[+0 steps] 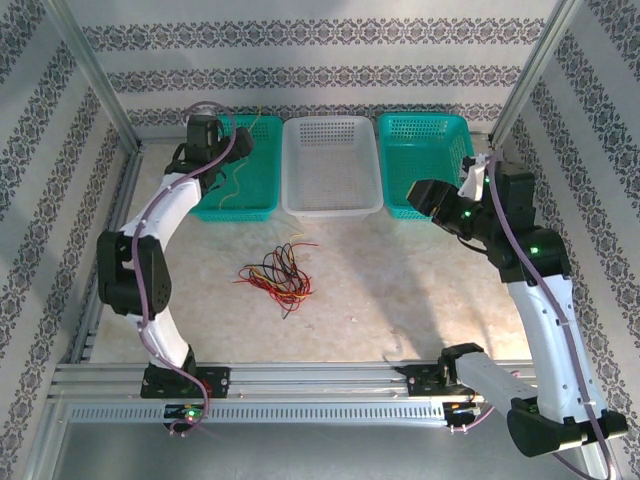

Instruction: Untangle the cables

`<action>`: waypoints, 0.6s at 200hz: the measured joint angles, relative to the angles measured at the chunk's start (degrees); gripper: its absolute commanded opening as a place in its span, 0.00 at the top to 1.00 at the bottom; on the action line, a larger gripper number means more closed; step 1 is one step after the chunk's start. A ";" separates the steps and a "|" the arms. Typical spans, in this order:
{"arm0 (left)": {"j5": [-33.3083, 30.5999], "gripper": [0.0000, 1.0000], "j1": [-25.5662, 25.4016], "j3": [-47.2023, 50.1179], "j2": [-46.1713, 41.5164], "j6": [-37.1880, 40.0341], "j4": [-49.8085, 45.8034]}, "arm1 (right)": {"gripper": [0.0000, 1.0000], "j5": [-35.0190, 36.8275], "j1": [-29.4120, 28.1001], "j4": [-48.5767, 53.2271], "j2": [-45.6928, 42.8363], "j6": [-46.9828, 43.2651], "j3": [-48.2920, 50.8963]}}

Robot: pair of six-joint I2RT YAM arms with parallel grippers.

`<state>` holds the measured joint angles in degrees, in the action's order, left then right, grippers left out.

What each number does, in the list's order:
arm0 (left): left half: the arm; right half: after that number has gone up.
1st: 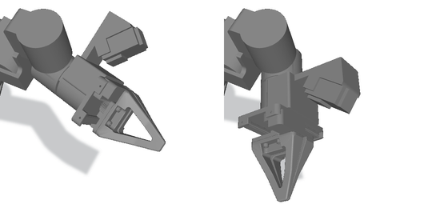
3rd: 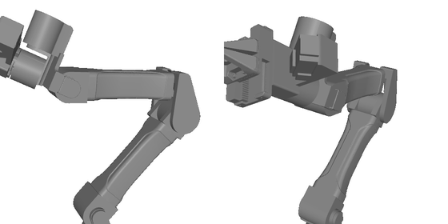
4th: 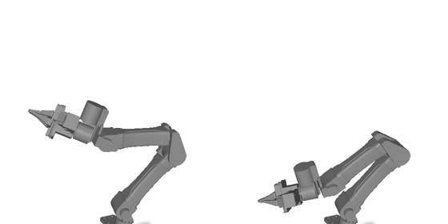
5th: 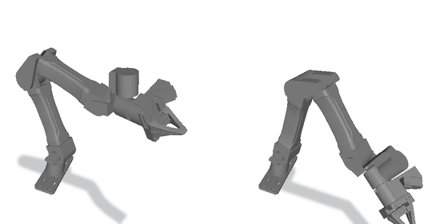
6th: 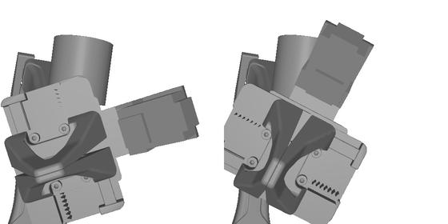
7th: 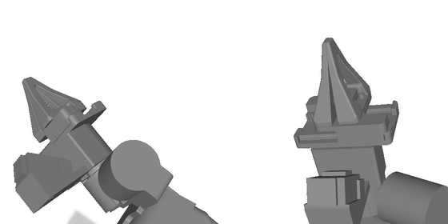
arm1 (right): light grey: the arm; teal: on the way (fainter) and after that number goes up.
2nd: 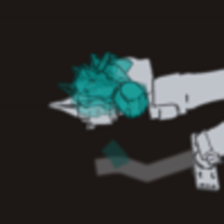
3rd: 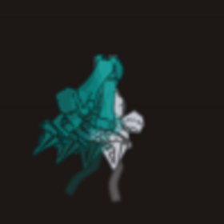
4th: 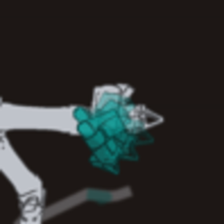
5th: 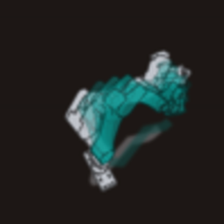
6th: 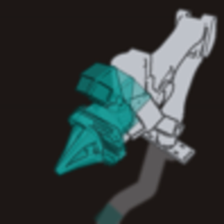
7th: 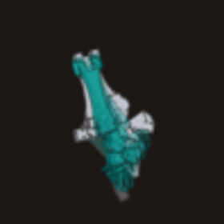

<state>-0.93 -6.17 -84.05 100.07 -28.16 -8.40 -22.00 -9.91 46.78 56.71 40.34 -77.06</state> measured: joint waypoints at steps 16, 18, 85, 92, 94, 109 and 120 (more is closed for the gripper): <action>0.31 0.00 -0.74 2.03 -5.51 -0.42 -0.13 | 0.44 0.02 -1.60 -0.66 1.44 -0.04 -0.48; 0.42 0.00 -0.92 2.23 -6.10 -0.46 -0.15 | 0.44 0.02 -1.88 -0.79 1.73 -0.04 -0.50; 5.22 0.13 -12.48 13.40 -30.47 -3.74 -7.67 | 0.40 4.81 -14.56 -2.86 13.62 -1.79 -4.42; 5.22 0.14 -13.99 14.64 -32.20 -3.80 -9.62 | 0.39 5.81 -16.04 -2.89 14.97 -1.81 -4.76; 5.20 0.15 -14.51 15.04 -32.76 -3.82 -10.19 | 0.39 6.01 -16.35 -2.91 15.26 -1.81 -4.83; 4.90 0.18 -17.92 18.05 -36.44 -4.02 -14.86 | 0.37 7.91 -19.15 -2.84 17.68 -1.95 -5.01; 4.76 0.21 -20.02 20.61 -39.28 -4.59 -18.08 | 0.35 9.22 -21.03 -2.84 19.47 -1.75 -5.01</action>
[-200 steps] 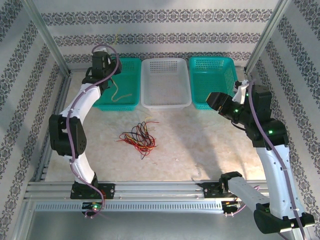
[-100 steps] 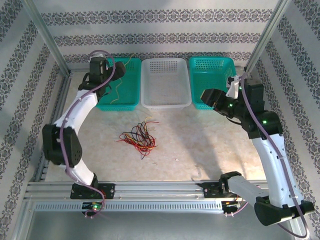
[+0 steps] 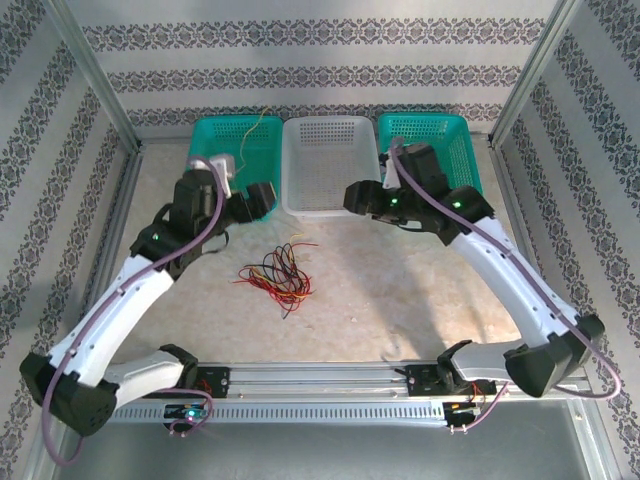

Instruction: Untangle the cables

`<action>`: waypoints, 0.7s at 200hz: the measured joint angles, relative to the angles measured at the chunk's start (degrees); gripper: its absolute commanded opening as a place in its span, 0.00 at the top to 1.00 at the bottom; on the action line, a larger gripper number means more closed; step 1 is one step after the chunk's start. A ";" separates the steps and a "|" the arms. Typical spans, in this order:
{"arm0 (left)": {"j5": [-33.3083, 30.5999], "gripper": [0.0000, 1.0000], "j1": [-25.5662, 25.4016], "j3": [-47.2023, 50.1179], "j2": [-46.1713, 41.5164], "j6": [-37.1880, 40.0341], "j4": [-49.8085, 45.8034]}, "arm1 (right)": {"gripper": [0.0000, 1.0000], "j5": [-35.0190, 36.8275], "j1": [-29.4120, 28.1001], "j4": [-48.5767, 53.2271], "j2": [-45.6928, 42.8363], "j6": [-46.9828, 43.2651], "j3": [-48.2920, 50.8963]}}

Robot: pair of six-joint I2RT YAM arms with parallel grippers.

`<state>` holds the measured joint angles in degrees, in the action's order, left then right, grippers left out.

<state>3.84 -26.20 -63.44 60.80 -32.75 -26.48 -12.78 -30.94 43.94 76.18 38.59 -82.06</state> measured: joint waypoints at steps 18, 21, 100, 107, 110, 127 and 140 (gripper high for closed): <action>-0.04 0.23 -2.01 4.35 -4.46 -1.18 -4.55 | 0.35 1.44 -2.64 -0.02 2.43 0.22 0.00; -0.02 0.23 -2.19 5.07 -5.20 -1.51 -5.11 | 0.35 1.66 -3.21 -0.02 2.95 0.26 0.02; -1.09 0.26 -2.36 12.74 -10.84 -5.92 -10.67 | 0.42 3.52 -13.60 -1.18 8.11 1.42 1.20; -1.09 0.26 -2.36 12.87 -10.82 -6.05 -10.64 | 0.43 3.63 -14.34 -1.29 8.66 1.49 1.20; -1.07 0.26 -2.36 12.98 -10.82 -6.16 -10.62 | 0.44 3.76 -14.73 -1.33 8.96 1.53 1.20; -1.01 0.26 -2.36 14.10 -11.04 -6.75 -10.47 | 0.47 4.00 -16.35 -1.53 10.58 1.49 1.20; -0.81 0.26 -2.36 15.58 -11.21 -7.19 -10.34 | 0.50 4.24 -17.46 -1.60 11.91 1.44 1.20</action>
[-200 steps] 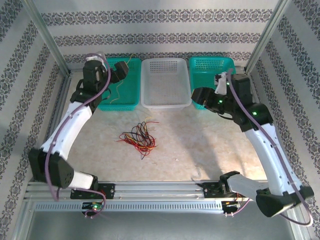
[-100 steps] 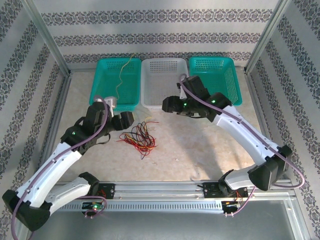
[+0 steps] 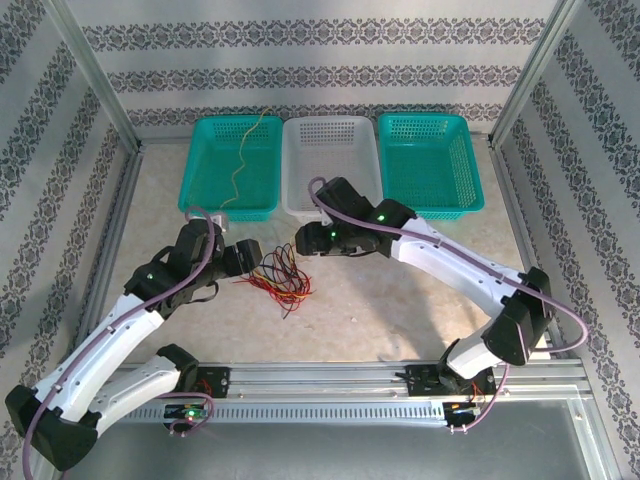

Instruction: Untangle the cables

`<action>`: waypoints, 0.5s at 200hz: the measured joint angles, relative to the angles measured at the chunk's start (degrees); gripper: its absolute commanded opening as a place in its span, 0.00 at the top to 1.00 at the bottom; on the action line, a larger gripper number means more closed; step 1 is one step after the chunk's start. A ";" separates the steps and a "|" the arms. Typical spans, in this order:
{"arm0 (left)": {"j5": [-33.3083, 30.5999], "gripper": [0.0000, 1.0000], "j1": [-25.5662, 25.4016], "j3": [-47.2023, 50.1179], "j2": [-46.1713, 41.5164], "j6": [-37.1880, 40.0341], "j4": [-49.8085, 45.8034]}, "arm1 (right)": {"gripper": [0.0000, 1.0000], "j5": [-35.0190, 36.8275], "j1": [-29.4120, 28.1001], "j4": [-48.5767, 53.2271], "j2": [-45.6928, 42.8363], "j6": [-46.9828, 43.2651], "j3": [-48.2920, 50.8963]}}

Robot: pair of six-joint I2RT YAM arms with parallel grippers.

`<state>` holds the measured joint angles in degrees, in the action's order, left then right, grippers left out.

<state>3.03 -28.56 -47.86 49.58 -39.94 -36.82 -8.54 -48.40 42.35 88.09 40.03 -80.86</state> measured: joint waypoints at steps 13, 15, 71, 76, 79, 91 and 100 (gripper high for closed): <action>0.48 0.27 0.00 1.79 0.07 -0.48 0.04 | 0.52 0.17 -0.90 0.00 1.27 -0.17 0.00; 0.63 0.27 0.00 2.05 0.15 -0.55 0.02 | 0.52 0.20 -1.01 0.00 1.46 -0.17 0.00; 2.93 0.31 0.00 6.56 5.81 -2.62 4.55 | 0.56 0.17 -2.73 0.15 4.52 -0.59 -0.04; 3.21 0.32 0.00 7.17 6.38 -2.91 5.27 | 0.57 0.20 -2.80 0.22 4.68 -0.79 -0.04; 3.28 0.33 0.00 7.43 6.62 -3.08 5.64 | 0.57 0.20 -2.91 0.26 4.74 -0.81 -0.04; 3.58 0.34 0.00 8.55 7.67 -3.93 6.71 | 0.57 0.20 -3.21 0.33 5.09 -0.94 -0.04; 3.69 0.35 0.00 9.18 8.22 -4.33 7.13 | 0.57 0.22 -3.48 0.42 5.18 -0.98 -0.02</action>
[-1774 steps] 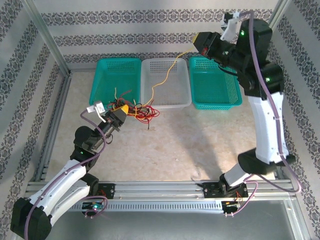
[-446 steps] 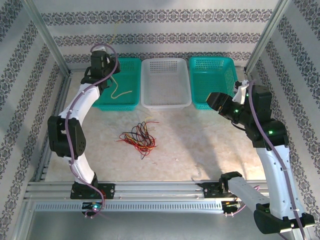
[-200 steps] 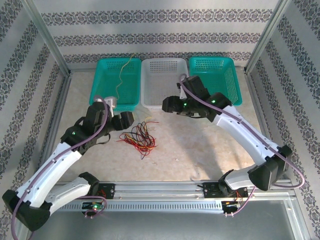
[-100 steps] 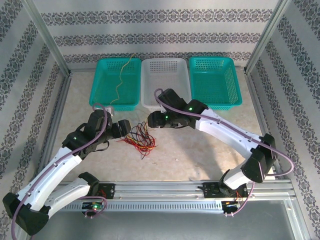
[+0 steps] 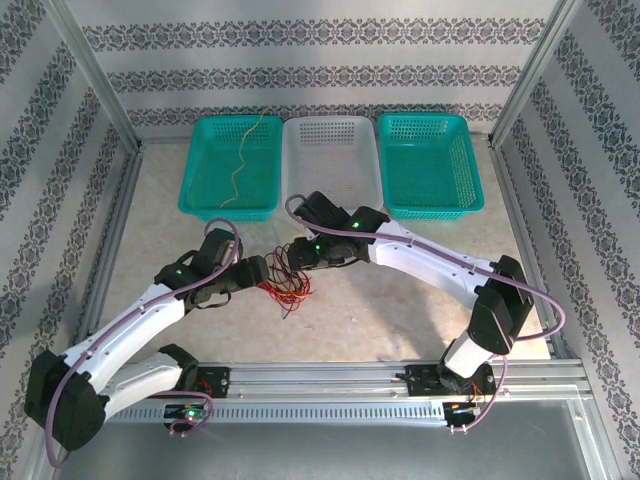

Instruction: Untangle the cables

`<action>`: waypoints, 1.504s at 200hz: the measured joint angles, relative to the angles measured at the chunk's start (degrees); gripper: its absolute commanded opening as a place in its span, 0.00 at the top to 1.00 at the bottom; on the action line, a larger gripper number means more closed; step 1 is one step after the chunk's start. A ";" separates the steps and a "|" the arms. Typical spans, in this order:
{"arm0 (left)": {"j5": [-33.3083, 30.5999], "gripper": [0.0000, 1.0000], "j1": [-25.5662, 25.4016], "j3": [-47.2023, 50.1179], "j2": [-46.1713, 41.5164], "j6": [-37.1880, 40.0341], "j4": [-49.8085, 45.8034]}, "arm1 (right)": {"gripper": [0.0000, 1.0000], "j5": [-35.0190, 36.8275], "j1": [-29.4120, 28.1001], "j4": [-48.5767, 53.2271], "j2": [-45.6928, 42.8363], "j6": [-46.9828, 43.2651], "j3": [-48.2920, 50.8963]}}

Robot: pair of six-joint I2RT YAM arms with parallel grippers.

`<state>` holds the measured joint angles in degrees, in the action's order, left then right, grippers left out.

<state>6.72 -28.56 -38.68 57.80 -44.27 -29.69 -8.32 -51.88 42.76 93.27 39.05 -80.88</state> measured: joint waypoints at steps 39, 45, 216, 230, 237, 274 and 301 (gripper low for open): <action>1.73 0.37 0.00 0.85 0.55 -1.49 2.25 | 0.57 1.22 -0.02 0.33 -0.48 -0.02 1.03; 2.34 0.38 -0.02 0.87 0.72 -1.77 2.89 | 0.57 1.46 -0.02 0.31 -0.66 -0.02 1.46; 6.29 1.00 -10.08 -7.19 15.91 -6.73 10.23 | 0.57 2.73 10.58 0.37 -16.50 1.22 14.91; 7.10 1.00 -11.67 -11.45 16.52 -6.34 10.12 | 0.57 2.73 11.61 0.42 -17.62 1.09 14.91; 7.65 1.00 -12.41 -13.49 16.83 -6.12 10.05 | 0.57 2.73 12.11 0.48 -18.10 1.05 14.91; 10.84 0.94 -15.78 -21.14 18.21 -5.11 10.25 | 0.57 2.73 13.81 0.85 -19.41 0.57 14.91; 12.37 0.62 -17.11 -21.84 19.04 -4.15 10.43 | 0.57 2.73 13.90 1.22 -19.87 -0.09 14.91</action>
<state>19.09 -45.67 -60.51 76.84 -48.42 -19.27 -5.58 -37.98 43.99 73.41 38.96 -65.98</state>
